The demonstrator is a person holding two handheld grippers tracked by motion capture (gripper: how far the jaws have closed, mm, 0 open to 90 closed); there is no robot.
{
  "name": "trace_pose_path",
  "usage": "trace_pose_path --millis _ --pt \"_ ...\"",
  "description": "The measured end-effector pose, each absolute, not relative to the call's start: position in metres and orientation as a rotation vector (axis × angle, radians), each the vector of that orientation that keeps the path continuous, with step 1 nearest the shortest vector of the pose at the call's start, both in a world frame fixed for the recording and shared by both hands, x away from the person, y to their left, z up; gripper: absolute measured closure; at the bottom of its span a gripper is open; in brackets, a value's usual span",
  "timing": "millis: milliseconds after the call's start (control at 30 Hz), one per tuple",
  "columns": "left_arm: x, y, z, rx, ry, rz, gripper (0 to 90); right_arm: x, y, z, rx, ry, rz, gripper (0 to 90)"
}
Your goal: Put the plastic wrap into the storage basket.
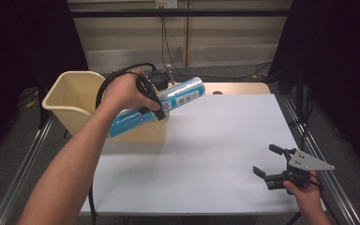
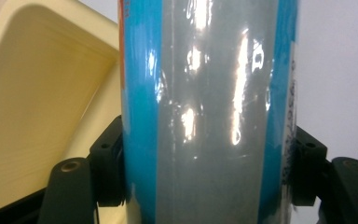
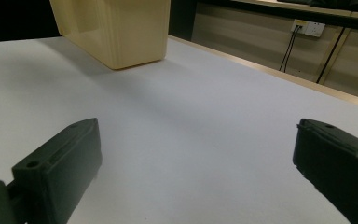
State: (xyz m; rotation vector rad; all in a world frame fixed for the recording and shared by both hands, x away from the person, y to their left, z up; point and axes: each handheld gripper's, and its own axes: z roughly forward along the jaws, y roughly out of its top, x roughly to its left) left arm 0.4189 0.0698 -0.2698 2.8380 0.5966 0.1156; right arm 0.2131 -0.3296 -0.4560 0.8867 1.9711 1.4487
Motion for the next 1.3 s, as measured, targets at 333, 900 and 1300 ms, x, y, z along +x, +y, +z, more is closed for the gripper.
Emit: trace_pose_path --millis 333,900,1300 --pt "0.428 0.075 -0.269 2.856 0.56 0.137 32.3 0.214 -0.33 -0.456 0.891 1.976 1.45 0.6" --pt "0.437 0.076 -0.274 2.894 0.485 0.191 32.3 0.213 -0.33 -0.457 0.895 1.982 1.451 0.6" --pt "0.443 0.079 -0.279 2.913 0.434 0.202 32.2 0.214 -0.331 -0.457 0.898 1.977 1.453 0.6"
